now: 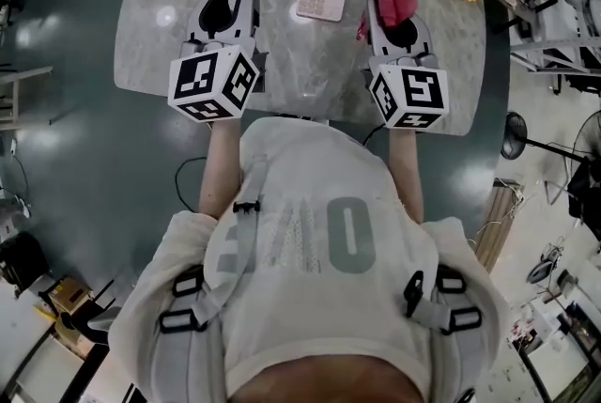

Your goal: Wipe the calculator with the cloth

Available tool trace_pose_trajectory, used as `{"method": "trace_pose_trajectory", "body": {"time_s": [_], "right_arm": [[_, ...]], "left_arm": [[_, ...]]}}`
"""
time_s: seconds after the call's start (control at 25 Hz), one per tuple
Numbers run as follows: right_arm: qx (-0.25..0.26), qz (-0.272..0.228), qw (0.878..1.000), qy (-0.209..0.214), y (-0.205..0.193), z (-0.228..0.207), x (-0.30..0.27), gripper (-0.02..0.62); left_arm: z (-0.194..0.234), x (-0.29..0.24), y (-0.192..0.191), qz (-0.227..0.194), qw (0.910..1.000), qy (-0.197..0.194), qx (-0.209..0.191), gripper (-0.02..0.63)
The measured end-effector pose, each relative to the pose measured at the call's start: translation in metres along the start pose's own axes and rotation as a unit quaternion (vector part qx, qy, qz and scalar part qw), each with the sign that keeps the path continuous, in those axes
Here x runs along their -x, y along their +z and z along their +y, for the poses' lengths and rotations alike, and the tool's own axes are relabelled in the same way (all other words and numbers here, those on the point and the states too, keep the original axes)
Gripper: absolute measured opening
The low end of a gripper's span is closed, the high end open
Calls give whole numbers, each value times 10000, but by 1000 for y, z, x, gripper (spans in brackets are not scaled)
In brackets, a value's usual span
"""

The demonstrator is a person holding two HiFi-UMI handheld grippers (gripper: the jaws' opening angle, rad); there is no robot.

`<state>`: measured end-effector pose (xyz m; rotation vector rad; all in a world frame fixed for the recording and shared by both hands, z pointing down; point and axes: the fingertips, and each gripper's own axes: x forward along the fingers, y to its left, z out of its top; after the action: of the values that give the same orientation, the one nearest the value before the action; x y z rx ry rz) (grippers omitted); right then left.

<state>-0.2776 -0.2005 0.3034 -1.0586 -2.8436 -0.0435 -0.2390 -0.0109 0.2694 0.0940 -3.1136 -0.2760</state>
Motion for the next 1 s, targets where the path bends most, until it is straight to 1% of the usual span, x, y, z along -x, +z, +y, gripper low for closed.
{"method": "trace_pose_trajectory", "body": {"time_s": [0.08, 0.16, 0.24, 0.28, 0.4, 0.56, 0.68, 0.84, 0.92, 1.0], "right_arm": [[-20, 18, 10000, -46, -2, -3, 2, 55], [-44, 51, 9999, -98, -5, -7, 4, 55], [-66, 76, 9998, -155, -7, -12, 5, 55], [-78, 83, 9998, -183, -7, -15, 4, 55], [-101, 99, 9996, -256, -8, -21, 4, 55], [-104, 159, 9994, -283, -11, -23, 0, 55], [-115, 206, 9993, -293, -13, -23, -4, 55], [-108, 307, 9991, -268, -18, -23, -10, 55], [-114, 401, 9988, -269, -23, -24, -14, 55], [-119, 518, 9982, -278, -28, -25, -18, 55]], "left_arm": [[-4, -7, -4, 102, 9996, -182, 181, 167], [-8, -15, -9, 160, 9988, -313, 348, 254], [-10, -24, -13, 160, 9980, -365, 495, 334], [-10, -28, -14, 169, 9976, -368, 557, 360], [-11, -37, -22, 274, 9968, -382, 649, 371], [-7, -44, -34, 460, 9968, -376, 540, 371], [-1, -52, -46, 643, 9956, -381, 559, 371], [12, -73, -74, 1065, 9921, -405, 519, 371], [20, -87, -98, 1339, 9891, -383, 476, 371], [29, -100, -126, 1674, 9842, -358, 444, 371]]}}
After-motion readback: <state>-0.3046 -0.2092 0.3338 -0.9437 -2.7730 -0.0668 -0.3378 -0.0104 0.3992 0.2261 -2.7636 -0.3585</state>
